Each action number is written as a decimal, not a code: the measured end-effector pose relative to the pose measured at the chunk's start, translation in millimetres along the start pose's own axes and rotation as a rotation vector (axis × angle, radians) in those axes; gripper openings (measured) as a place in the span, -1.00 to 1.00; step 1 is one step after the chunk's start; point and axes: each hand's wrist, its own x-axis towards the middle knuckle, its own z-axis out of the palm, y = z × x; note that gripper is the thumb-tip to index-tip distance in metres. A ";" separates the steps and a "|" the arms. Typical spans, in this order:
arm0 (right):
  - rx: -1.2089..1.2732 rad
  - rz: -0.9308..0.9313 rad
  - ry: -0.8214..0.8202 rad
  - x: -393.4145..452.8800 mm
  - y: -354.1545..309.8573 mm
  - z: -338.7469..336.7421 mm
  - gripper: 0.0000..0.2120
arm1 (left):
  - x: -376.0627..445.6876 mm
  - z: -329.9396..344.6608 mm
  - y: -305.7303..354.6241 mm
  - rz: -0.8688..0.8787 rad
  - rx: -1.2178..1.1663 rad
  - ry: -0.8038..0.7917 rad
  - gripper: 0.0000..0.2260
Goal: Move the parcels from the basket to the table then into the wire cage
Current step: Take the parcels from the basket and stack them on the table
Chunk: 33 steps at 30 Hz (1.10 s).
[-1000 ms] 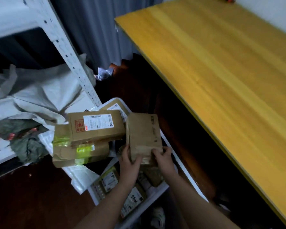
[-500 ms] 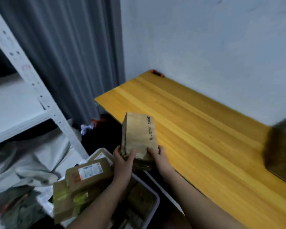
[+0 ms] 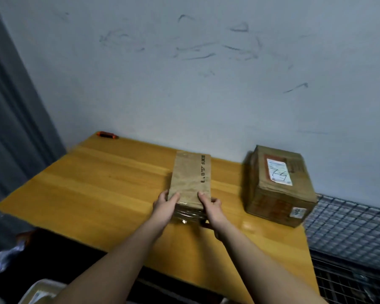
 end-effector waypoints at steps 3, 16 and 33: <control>-0.002 0.015 0.082 37.0 -6.8 -40.9 -0.44 | 25.3 55.6 16.4 -0.046 -0.043 -0.040 -0.55; -0.232 0.190 0.211 167.6 -9.8 -119.2 -0.37 | 151.7 189.7 13.3 -0.239 0.166 -0.136 -0.52; -0.226 0.139 0.368 244.2 -21.0 -118.8 -0.33 | 211.1 240.8 24.9 -0.238 0.209 -0.252 -0.49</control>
